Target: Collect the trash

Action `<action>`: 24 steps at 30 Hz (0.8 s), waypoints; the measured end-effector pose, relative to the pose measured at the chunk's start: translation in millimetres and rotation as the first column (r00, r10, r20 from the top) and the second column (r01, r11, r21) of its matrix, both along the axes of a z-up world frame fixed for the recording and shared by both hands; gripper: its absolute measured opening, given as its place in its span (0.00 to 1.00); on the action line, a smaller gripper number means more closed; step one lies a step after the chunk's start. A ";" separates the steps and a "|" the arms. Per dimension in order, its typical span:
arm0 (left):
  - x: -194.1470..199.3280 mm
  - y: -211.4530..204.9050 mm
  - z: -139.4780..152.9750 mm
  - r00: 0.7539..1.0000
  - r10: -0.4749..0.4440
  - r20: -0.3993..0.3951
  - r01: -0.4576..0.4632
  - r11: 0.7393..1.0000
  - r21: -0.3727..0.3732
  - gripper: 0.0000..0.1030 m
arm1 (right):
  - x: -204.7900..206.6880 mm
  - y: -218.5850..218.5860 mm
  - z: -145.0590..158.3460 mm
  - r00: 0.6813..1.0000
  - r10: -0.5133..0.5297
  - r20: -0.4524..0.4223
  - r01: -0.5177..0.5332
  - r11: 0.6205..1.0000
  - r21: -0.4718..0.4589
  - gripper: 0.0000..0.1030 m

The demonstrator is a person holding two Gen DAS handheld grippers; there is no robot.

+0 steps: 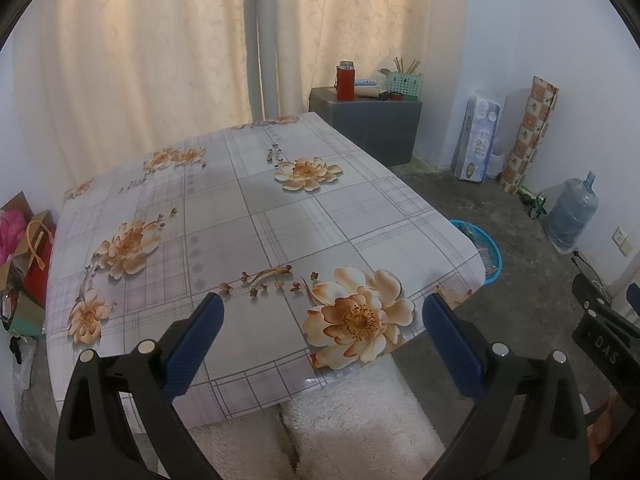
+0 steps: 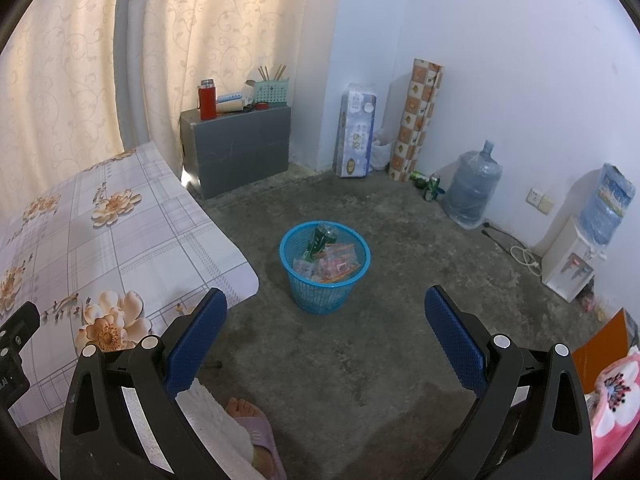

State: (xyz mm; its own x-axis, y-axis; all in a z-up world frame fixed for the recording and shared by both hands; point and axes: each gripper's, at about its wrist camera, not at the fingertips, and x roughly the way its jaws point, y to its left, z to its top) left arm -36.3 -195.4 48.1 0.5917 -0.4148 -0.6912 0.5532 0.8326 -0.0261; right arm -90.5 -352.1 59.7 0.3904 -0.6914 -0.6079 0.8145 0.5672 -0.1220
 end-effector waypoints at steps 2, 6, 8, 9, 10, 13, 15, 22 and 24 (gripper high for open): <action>0.3 0.6 0.0 1.000 0.000 0.001 0.000 1.000 0.000 0.95 | 0.8 0.1 0.4 1.000 0.001 0.000 -0.001 1.000 0.000 0.92; 0.2 0.7 -0.4 1.000 0.000 0.001 0.000 1.000 -0.001 0.95 | 0.8 0.0 0.4 1.000 0.002 0.000 -0.002 1.000 0.001 0.92; 0.2 0.6 -0.6 1.000 0.000 0.000 0.000 1.000 -0.001 0.95 | 0.5 -0.1 0.1 1.000 0.002 -0.001 -0.002 1.000 0.002 0.92; 0.1 0.4 -0.7 1.000 0.000 0.000 0.000 1.000 -0.002 0.95 | 0.1 0.1 0.0 1.000 0.001 0.000 -0.001 1.000 0.002 0.92; -0.2 0.0 -0.8 1.000 -0.001 0.000 0.001 1.000 -0.001 0.95 | 1.3 0.7 0.2 1.000 0.000 0.000 0.000 1.000 0.001 0.92; 0.2 0.6 -0.7 1.000 0.000 0.000 0.000 1.000 -0.001 0.95 | 1.3 0.9 0.1 1.000 -0.001 -0.001 0.001 1.000 0.000 0.92; -0.2 0.1 -1.2 1.000 -0.001 -0.002 0.001 1.000 -0.002 0.95 | 1.0 0.5 -0.1 1.000 0.000 -0.001 0.000 1.000 0.000 0.92; -0.4 0.1 -1.8 1.000 0.000 -0.003 0.000 1.000 -0.002 0.95 | 1.8 0.2 0.0 1.000 0.000 -0.001 0.000 1.000 0.000 0.92; -1.2 -0.5 -2.3 1.000 0.000 -0.005 0.000 1.000 -0.003 0.95 | 1.7 -0.1 0.0 1.000 0.002 -0.001 -0.002 1.000 0.000 0.92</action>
